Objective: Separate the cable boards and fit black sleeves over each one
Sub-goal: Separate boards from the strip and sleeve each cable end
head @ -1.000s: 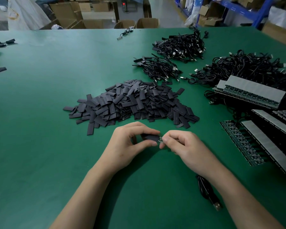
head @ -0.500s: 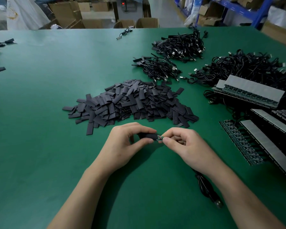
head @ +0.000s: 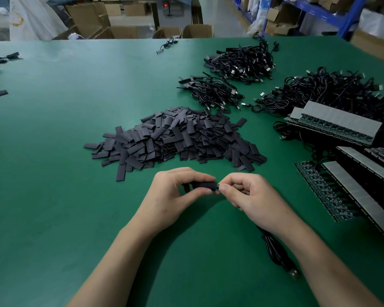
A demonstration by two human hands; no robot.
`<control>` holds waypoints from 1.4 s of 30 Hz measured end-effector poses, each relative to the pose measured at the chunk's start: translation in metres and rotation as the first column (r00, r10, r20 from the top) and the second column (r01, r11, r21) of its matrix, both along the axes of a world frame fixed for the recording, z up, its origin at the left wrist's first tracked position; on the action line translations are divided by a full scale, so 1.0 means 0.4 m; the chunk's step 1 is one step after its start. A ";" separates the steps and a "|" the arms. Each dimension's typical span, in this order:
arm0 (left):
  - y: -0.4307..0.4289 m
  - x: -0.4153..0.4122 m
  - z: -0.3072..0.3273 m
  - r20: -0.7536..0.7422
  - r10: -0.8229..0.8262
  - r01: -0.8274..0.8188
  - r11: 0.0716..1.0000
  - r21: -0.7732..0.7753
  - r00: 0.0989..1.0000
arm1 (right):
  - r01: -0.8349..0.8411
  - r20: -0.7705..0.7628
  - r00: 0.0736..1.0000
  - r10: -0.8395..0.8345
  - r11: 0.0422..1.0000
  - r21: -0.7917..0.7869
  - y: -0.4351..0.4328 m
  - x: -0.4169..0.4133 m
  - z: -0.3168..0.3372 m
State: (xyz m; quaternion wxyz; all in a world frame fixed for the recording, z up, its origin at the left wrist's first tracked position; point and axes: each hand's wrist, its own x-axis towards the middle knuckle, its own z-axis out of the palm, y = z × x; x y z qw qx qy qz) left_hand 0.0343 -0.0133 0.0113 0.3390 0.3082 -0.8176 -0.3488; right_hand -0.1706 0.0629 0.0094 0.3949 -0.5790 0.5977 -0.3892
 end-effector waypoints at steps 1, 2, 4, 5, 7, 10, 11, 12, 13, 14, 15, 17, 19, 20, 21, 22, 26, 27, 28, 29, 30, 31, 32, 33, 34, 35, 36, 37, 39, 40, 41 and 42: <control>0.000 -0.002 -0.001 0.001 -0.005 0.005 1.000 -0.001 1.000 | 0.003 -0.005 1.000 -0.003 1.000 -0.002 0.000 0.001 -0.001; 0.001 -0.003 -0.001 0.002 -0.007 0.007 1.000 -0.003 1.000 | 0.008 -0.007 1.000 -0.008 1.000 -0.004 -0.001 0.002 -0.002; 0.002 -0.005 -0.002 0.002 -0.007 0.007 1.000 -0.008 1.000 | 0.017 -0.008 1.000 -0.017 1.000 -0.005 -0.002 0.002 -0.003; 0.002 -0.005 -0.003 -0.002 -0.008 0.008 1.000 -0.008 1.000 | 0.019 -0.008 1.000 -0.019 1.000 -0.004 -0.002 0.002 -0.004; 0.004 -0.005 -0.003 -0.011 -0.011 0.011 1.000 0.003 1.000 | 0.020 -0.008 1.000 -0.020 1.000 -0.004 -0.003 0.002 -0.006; 0.004 -0.003 -0.002 -0.002 -0.024 0.024 1.000 -0.011 1.000 | 0.016 -0.021 1.000 -0.017 1.000 -0.009 -0.003 0.002 -0.009; 0.004 -0.002 -0.001 0.006 -0.030 0.030 0.999 -0.038 1.000 | 0.012 -0.025 1.000 -0.012 1.000 -0.012 -0.003 0.002 -0.009; 0.004 -0.001 -0.001 0.012 -0.032 0.033 0.997 -0.076 0.999 | 0.007 -0.023 1.000 -0.008 1.000 -0.017 -0.003 0.001 -0.009; 0.005 -0.001 0.000 0.015 -0.030 0.032 0.993 -0.116 0.999 | 0.004 -0.011 1.000 -0.005 1.000 -0.019 -0.003 0.001 -0.008; 0.005 -0.001 0.001 0.011 -0.026 0.027 0.988 -0.149 1.000 | 0.004 0.003 1.000 -0.004 1.000 -0.018 -0.004 0.001 -0.008; 0.006 -0.002 0.002 0.001 -0.021 0.021 0.985 -0.171 1.000 | 0.004 0.017 1.000 -0.004 1.000 -0.016 -0.004 0.001 -0.008; 0.008 -0.004 0.001 -0.022 -0.009 0.005 0.981 -0.193 1.000 | 0.002 0.037 0.999 -0.002 1.000 -0.013 -0.005 0.000 -0.009; 0.008 -0.004 0.001 -0.035 0.003 -0.010 0.981 -0.196 0.999 | 0.003 0.050 0.999 -0.003 1.000 -0.012 -0.005 -0.001 -0.009; 0.008 -0.004 0.001 -0.040 0.008 -0.016 0.981 -0.192 0.999 | 0.005 0.057 0.998 -0.004 1.000 -0.011 -0.005 -0.002 -0.009; 0.008 -0.003 0.002 -0.046 0.012 -0.021 0.982 -0.189 0.999 | 0.004 0.063 0.998 -0.003 1.000 -0.011 -0.005 -0.003 -0.008; 0.008 -0.002 0.002 -0.050 0.016 -0.025 0.982 -0.186 0.999 | 0.000 0.072 0.997 0.001 1.000 -0.014 -0.005 -0.004 -0.007; 0.010 -0.002 0.004 -0.043 0.014 -0.022 0.982 -0.190 0.999 | -0.028 0.105 0.994 0.031 0.999 -0.027 -0.003 -0.006 -0.006; 0.012 -0.003 0.005 -0.035 0.013 -0.020 0.980 -0.197 0.999 | -0.028 0.106 0.994 0.031 0.999 -0.026 -0.003 -0.006 -0.006; 0.012 -0.004 0.005 -0.028 0.011 -0.017 0.979 -0.204 1.000 | -0.026 0.105 0.994 0.028 0.999 -0.023 -0.002 -0.005 -0.007; 0.013 -0.004 0.005 -0.025 0.010 -0.015 0.977 -0.213 1.000 | -0.024 0.104 0.994 0.026 1.000 -0.018 -0.002 -0.005 -0.007; 0.013 -0.004 0.004 -0.025 0.009 -0.014 0.975 -0.221 1.000 | -0.024 0.101 0.995 0.025 1.000 -0.014 -0.002 -0.005 -0.008; 0.013 -0.004 0.004 -0.026 0.009 -0.014 0.974 -0.226 1.000 | -0.025 0.097 0.995 0.026 1.000 -0.012 -0.002 -0.005 -0.008; 0.013 -0.004 0.003 -0.027 0.008 -0.014 0.974 -0.227 1.000 | -0.027 0.096 0.995 0.029 1.000 -0.012 -0.002 -0.004 -0.009; 0.013 -0.004 0.003 -0.027 0.006 -0.012 0.974 -0.226 1.000 | -0.029 0.100 0.995 0.030 1.000 -0.012 -0.002 -0.004 -0.009; 0.013 -0.004 0.002 -0.028 0.004 -0.010 0.974 -0.227 1.000 | -0.030 0.105 0.994 0.031 0.999 -0.013 -0.002 -0.004 -0.010; 0.012 -0.004 0.002 -0.027 0.003 -0.009 0.972 -0.233 1.000 | -0.031 0.109 0.993 0.032 0.999 -0.014 -0.003 -0.004 -0.010; 0.013 -0.005 0.001 -0.025 0.001 -0.007 0.970 -0.242 1.000 | -0.031 0.113 0.993 0.032 0.999 -0.016 -0.003 -0.003 -0.011; 0.013 -0.006 0.000 -0.021 0.000 -0.006 0.967 -0.254 1.000 | -0.030 0.116 0.993 0.032 0.999 -0.017 -0.003 -0.002 -0.012; 0.014 -0.007 -0.002 -0.011 -0.005 0.002 0.963 -0.268 1.000 | -0.032 0.116 0.993 0.034 0.999 -0.017 -0.002 -0.002 -0.013; 0.015 -0.008 -0.002 -0.006 -0.011 0.009 0.963 -0.268 1.000 | -0.038 0.111 0.993 0.040 0.999 -0.016 -0.002 -0.001 -0.013; 0.017 -0.009 -0.002 -0.002 -0.016 0.015 0.964 -0.266 1.000 | -0.045 0.104 0.993 0.047 0.999 -0.017 -0.001 -0.001 -0.013; 0.017 -0.010 -0.001 0.001 -0.019 0.018 0.965 -0.263 1.000 | -0.050 0.098 0.994 0.051 0.999 -0.020 -0.001 -0.001 -0.012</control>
